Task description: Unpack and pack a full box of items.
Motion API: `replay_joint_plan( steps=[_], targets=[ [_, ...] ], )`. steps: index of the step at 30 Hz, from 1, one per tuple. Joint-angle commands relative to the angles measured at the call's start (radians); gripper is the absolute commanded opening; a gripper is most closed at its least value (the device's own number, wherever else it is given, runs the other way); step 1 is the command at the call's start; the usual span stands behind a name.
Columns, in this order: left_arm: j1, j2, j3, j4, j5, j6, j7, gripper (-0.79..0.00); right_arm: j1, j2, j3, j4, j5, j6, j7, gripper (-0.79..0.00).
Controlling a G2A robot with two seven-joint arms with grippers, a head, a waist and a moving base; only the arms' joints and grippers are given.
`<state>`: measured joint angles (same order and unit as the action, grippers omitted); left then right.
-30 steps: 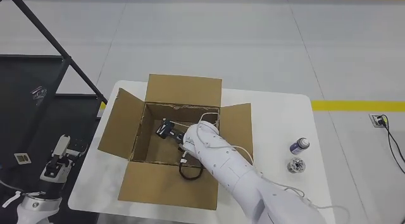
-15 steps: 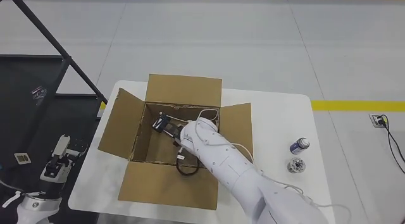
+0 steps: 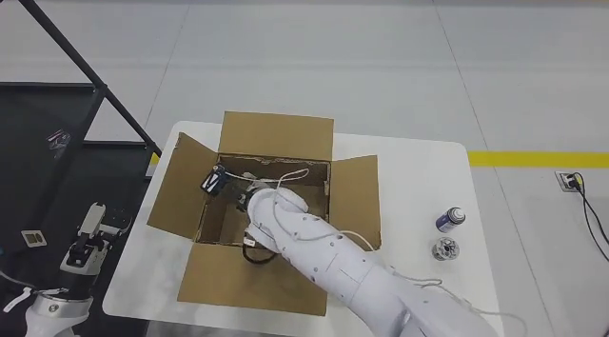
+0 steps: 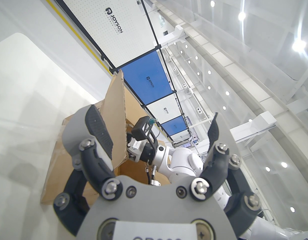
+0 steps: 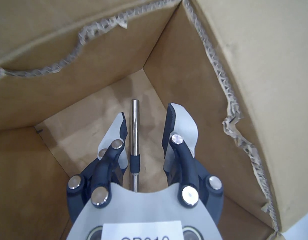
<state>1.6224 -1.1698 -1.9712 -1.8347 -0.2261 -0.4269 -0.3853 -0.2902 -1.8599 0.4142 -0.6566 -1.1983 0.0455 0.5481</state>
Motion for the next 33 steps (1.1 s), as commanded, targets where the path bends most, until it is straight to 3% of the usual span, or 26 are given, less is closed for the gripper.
replay_joint_plan(
  steps=[1, 5, 9, 10, 11, 19, 24, 33],
  targets=[
    [0.000, 0.000, 0.000, 0.000, 0.000, 0.000, 0.000, 0.000, -0.037, 0.031, 0.019, -0.118, -0.051, 0.059, 0.041, -0.425],
    [0.000, 0.000, 0.000, 0.000, 0.000, 0.000, 0.000, 0.000, -0.154, 0.124, 0.119, -0.424, -0.197, 0.153, 0.160, -0.422],
    [0.000, 0.000, 0.000, 0.000, 0.000, 0.000, 0.000, 0.000, -0.310, 0.208, 0.255, -0.718, -0.335, 0.130, 0.236, -0.413],
    [0.000, 0.000, 0.000, 0.000, 0.000, 0.000, 0.000, 0.000, -0.355, 0.224, 0.290, -0.784, -0.353, 0.120, 0.251, -0.154],
    [0.000, 0.000, 0.000, 0.000, 0.000, 0.000, 0.000, 0.000, -0.392, 0.237, 0.321, -0.837, -0.369, 0.104, 0.287, 0.000],
    [0.000, 0.000, 0.000, 0.000, 0.000, 0.000, 0.000, 0.000, -0.396, 0.237, 0.320, -0.835, -0.363, 0.098, 0.280, 0.000],
    [0.000, 0.000, 0.000, 0.000, 0.000, 0.000, 0.000, 0.000, -0.402, 0.234, 0.371, -0.803, -0.272, 0.020, 0.214, 0.000],
    [0.000, 0.000, 0.000, 0.000, 0.000, 0.000, 0.000, 0.000, -0.526, 0.269, 0.519, -0.987, -0.314, -0.021, 0.238, 0.000]
  ],
)
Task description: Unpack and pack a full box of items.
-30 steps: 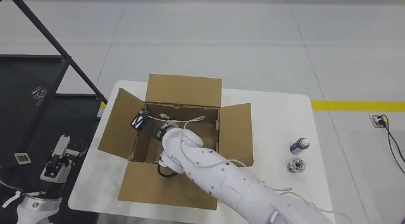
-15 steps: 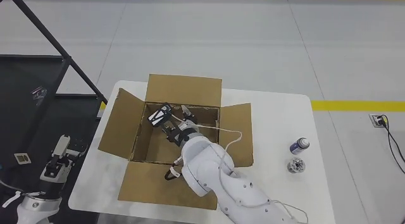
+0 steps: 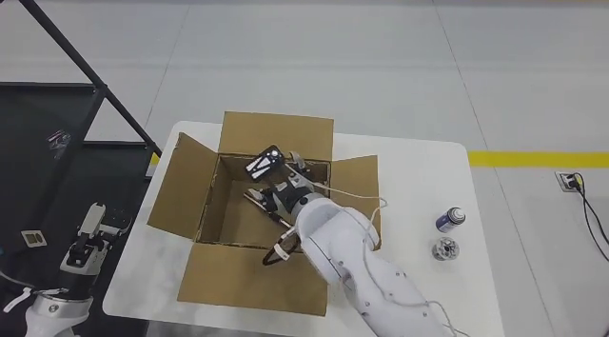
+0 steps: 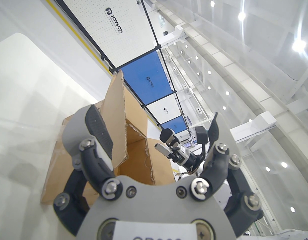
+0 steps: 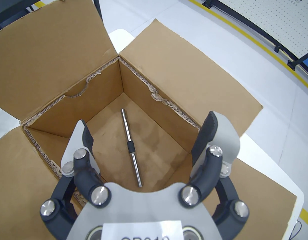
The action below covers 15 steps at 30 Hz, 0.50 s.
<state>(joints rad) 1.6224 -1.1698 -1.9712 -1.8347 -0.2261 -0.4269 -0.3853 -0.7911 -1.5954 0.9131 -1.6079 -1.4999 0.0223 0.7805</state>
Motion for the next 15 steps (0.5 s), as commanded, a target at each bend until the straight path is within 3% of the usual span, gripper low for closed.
replay_joint_plan(
  steps=[1, 7, 15],
  targets=[
    [0.000, 0.000, 0.000, 0.000, 0.000, 0.000, 0.000, 0.000, -0.051, 0.010, 0.039, -0.073, -0.025, 0.004, 0.012, 0.000],
    [0.000, 0.000, 0.000, 0.000, 0.000, 0.000, 0.000, 0.000, -0.230, 0.038, 0.145, -0.292, -0.092, 0.033, 0.036, 0.000],
    [0.000, 0.000, 0.000, 0.000, 0.000, 0.000, 0.000, 0.000, -0.230, 0.038, 0.145, -0.292, -0.092, 0.033, 0.036, 0.000]
  ],
)
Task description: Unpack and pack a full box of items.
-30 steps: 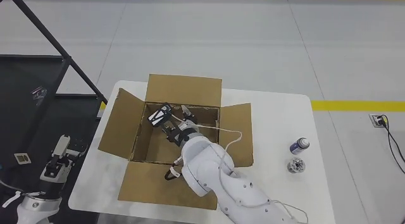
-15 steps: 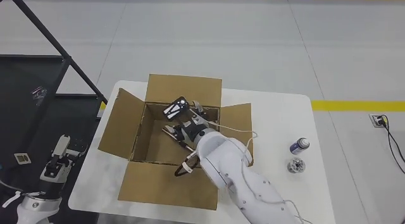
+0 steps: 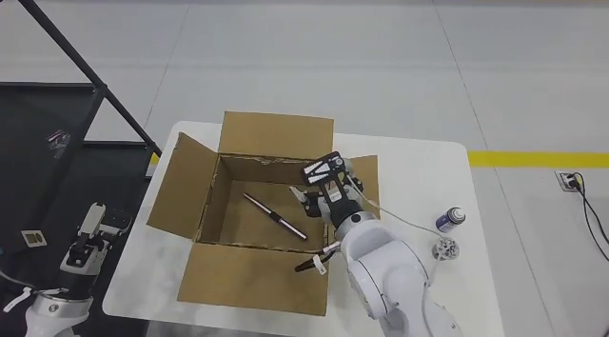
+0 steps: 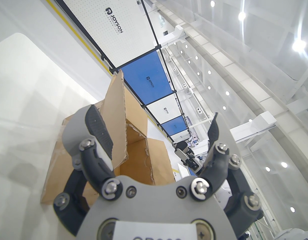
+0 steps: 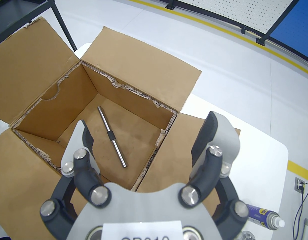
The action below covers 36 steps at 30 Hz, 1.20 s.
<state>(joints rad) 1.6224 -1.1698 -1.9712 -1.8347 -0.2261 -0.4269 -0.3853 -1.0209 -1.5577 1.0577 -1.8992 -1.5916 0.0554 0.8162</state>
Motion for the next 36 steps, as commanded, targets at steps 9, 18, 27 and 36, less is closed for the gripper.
replay_joint_plan(
  steps=[9, 18, 27, 36],
  targets=[
    [0.000, 0.000, 0.000, 0.000, 0.000, 0.000, 0.000, 0.000, -0.010, 0.001, -0.004, 0.008, -0.015, -0.009, -0.023, 0.000],
    [0.000, 0.000, 0.000, 0.000, 0.000, 0.000, 0.000, 0.000, -0.119, 0.022, 0.142, -0.189, 0.017, -0.073, 0.047, 0.000],
    [0.000, 0.000, 0.000, 0.000, 0.000, 0.000, 0.000, 0.000, -0.320, 0.051, 0.452, -0.338, 0.127, -0.094, 0.131, 0.000],
    [0.000, 0.000, 0.000, 0.000, 0.000, 0.000, 0.000, 0.000, -0.434, 0.068, 0.692, -0.280, 0.261, -0.078, 0.232, 0.000]
  ],
)
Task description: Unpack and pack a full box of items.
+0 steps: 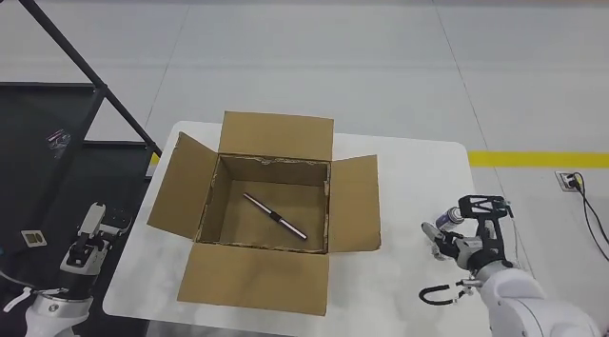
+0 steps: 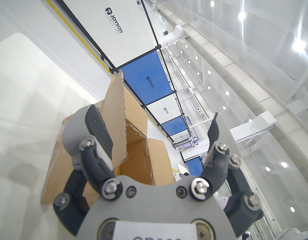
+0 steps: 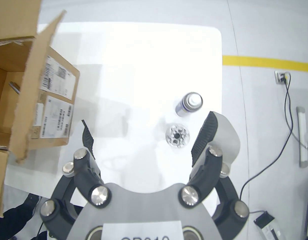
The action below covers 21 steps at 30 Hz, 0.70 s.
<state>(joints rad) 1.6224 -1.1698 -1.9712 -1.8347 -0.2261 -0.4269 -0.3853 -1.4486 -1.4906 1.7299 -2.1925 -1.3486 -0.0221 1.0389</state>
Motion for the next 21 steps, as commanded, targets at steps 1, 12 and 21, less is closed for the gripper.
replay_joint_plan(
  steps=[1, 12, 21],
  targets=[
    [0.000, 0.000, 0.000, 0.000, 0.000, 0.000, 0.000, 0.000, -0.008, 0.003, 0.041, 0.032, 0.025, 0.005, 0.017, 0.000],
    [0.000, 0.000, 0.000, 0.000, 0.000, 0.000, 0.000, 0.000, 0.142, 0.025, 0.085, 0.389, 0.088, 0.040, 0.087, 0.000],
    [0.000, 0.000, 0.000, 0.000, 0.000, 0.000, 0.000, 0.000, 0.202, 0.039, 0.055, 0.505, 0.091, 0.013, 0.082, -0.129]
  ],
)
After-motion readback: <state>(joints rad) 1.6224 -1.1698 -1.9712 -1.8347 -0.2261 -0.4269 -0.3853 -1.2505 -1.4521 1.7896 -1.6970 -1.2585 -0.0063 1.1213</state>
